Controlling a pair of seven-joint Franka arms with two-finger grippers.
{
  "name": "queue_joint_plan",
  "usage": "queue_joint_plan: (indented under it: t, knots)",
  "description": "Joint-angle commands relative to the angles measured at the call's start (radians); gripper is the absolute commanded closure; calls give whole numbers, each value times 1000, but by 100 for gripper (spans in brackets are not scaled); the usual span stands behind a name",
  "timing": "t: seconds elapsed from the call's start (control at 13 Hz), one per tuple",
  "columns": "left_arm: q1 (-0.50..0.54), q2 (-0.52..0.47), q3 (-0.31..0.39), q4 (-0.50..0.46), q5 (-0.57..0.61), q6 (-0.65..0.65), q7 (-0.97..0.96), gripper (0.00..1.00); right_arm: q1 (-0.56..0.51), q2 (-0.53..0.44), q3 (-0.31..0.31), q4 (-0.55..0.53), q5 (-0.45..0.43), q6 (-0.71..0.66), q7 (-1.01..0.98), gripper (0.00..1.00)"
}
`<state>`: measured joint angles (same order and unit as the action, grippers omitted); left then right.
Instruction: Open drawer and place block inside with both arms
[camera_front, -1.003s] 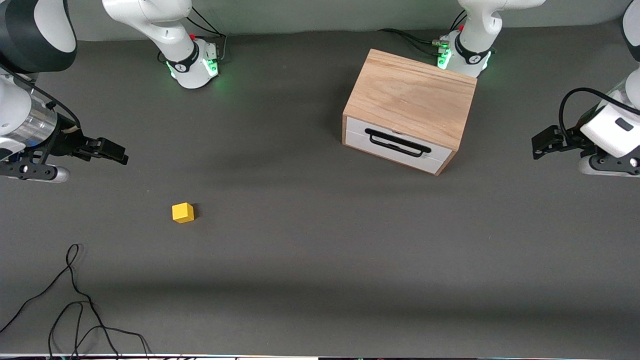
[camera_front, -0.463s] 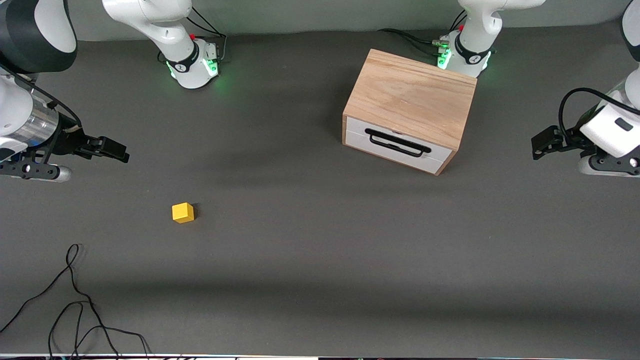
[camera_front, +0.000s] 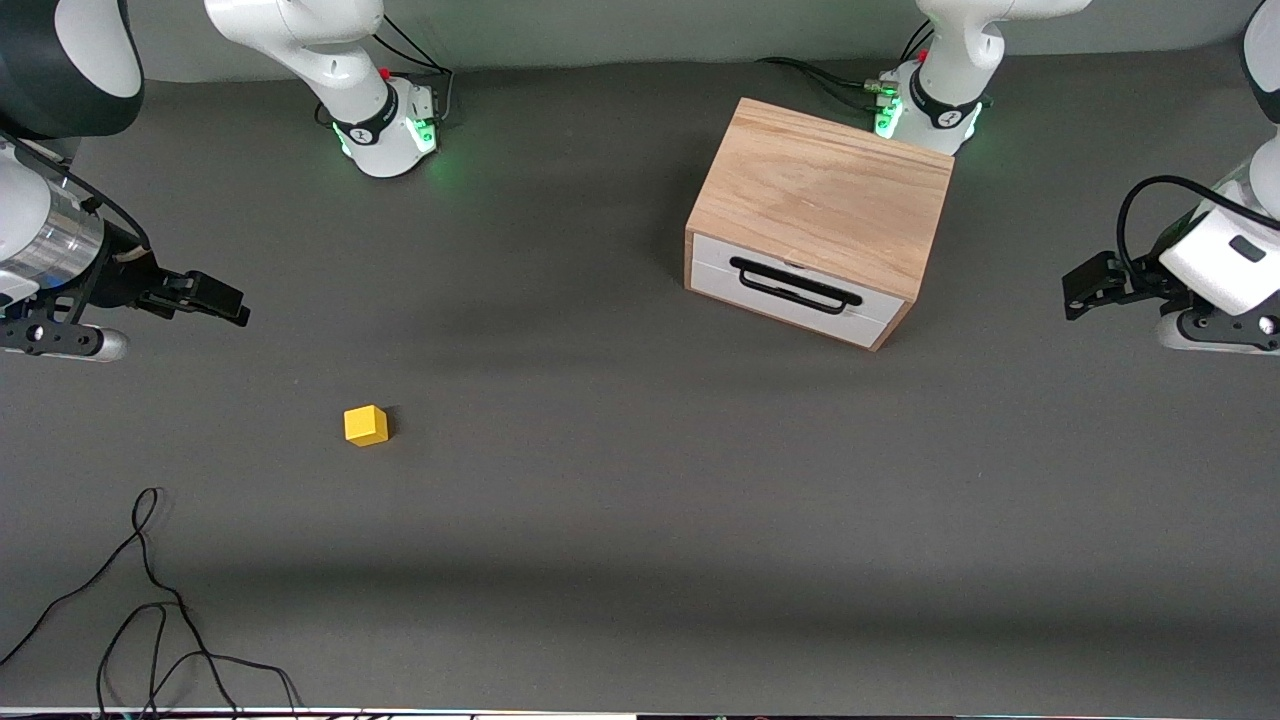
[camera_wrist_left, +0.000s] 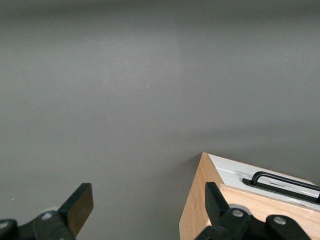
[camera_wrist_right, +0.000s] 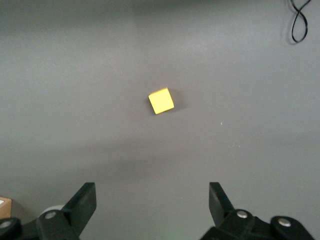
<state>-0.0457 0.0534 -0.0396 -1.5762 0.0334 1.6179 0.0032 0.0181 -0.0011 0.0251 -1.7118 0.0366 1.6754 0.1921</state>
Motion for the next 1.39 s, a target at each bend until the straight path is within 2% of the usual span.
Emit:
queue_joint_plan:
  t: [0.0,1.31]
  knots:
    - [-9,-9,9,-8,-6,8,14,0,2,1,1,6,0,32,-17,0]
    - [-6,-12,9,-8,-18,-4,-5,0,3,21,2,-6,0,52,-5,0]
